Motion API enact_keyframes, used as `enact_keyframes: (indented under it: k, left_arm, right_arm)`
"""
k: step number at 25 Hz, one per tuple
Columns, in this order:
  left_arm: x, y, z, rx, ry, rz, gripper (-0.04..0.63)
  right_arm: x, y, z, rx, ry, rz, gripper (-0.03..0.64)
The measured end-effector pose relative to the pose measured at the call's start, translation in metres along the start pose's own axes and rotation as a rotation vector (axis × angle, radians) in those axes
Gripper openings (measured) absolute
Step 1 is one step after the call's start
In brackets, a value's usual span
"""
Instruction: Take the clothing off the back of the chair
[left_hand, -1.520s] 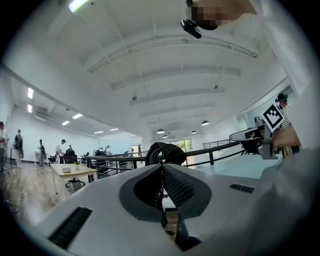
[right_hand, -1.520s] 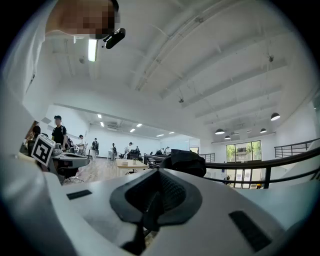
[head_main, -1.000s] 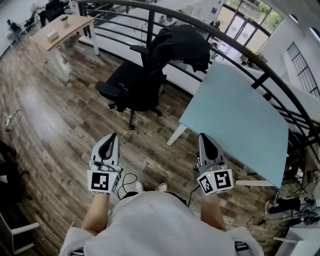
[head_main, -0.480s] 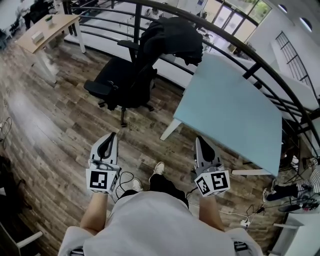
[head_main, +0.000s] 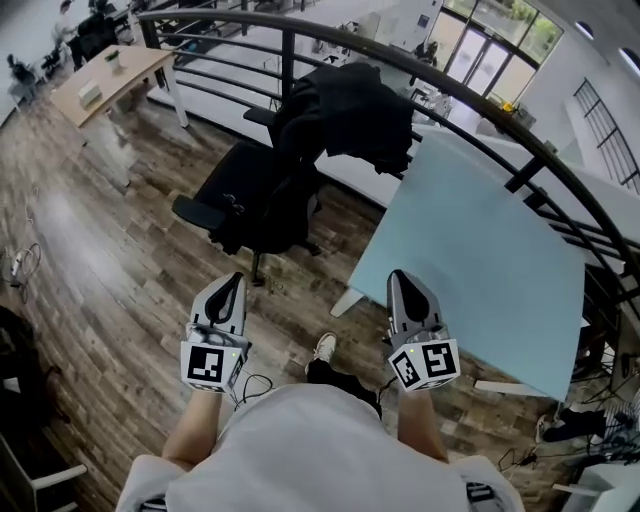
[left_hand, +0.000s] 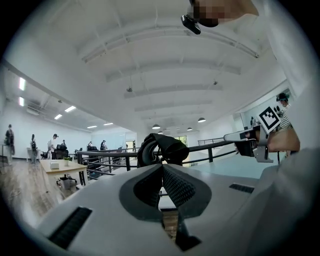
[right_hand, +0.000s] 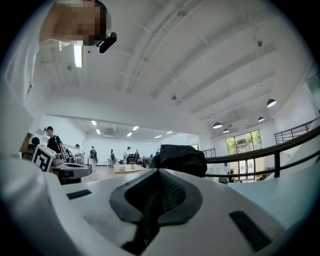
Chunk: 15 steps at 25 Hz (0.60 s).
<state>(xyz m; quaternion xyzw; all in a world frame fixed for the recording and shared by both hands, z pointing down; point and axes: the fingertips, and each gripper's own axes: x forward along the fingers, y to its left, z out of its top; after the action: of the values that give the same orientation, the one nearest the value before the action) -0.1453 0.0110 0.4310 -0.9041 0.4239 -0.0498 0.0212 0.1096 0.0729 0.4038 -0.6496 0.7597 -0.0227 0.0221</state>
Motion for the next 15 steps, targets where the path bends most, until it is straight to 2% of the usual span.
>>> enact_keyframes:
  k: [3, 7, 15]
  left_arm:
    - [0.044, -0.007, 0.025, 0.027, -0.03, -0.001, 0.025]
    - [0.089, -0.016, 0.051, 0.026, -0.054, 0.015, 0.025]
    - [0.135, -0.024, 0.06, 0.074, -0.033, 0.062, 0.025]
  right_arm:
    - [0.032, -0.037, 0.013, 0.008, -0.031, 0.026, 0.02]
    - [0.065, -0.073, 0.021, 0.029, -0.044, 0.075, 0.02]
    - [0.104, -0.115, -0.002, 0.11, -0.017, 0.139, 0.02]
